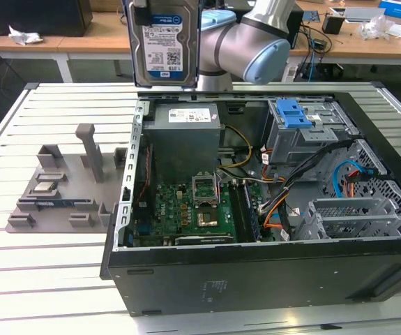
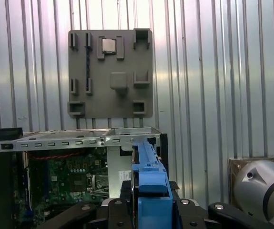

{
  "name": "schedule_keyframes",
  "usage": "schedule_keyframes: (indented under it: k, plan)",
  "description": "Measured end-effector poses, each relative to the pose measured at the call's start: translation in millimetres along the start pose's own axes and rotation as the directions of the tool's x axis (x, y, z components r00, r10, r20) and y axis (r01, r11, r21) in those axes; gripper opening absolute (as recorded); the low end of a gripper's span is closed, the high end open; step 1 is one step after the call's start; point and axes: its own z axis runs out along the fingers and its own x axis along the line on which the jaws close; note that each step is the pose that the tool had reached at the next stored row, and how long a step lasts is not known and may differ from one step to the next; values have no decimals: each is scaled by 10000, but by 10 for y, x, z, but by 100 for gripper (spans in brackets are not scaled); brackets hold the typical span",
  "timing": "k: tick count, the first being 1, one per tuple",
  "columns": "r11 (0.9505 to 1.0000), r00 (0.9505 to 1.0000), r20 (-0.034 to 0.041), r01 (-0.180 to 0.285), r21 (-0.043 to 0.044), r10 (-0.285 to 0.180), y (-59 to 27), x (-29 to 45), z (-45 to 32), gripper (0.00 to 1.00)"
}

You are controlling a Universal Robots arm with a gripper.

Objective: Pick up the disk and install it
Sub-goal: 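Pick up the disk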

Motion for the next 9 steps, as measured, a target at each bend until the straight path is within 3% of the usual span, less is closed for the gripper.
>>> schedule_keyframes:
  k: [4, 9]
  plan:
    - [10000, 10000, 48, 1, -3, -1, -42, 74, 0, 37]
    - [10000, 10000, 50, 1, -4, -1, -59, 166, 0, 37]
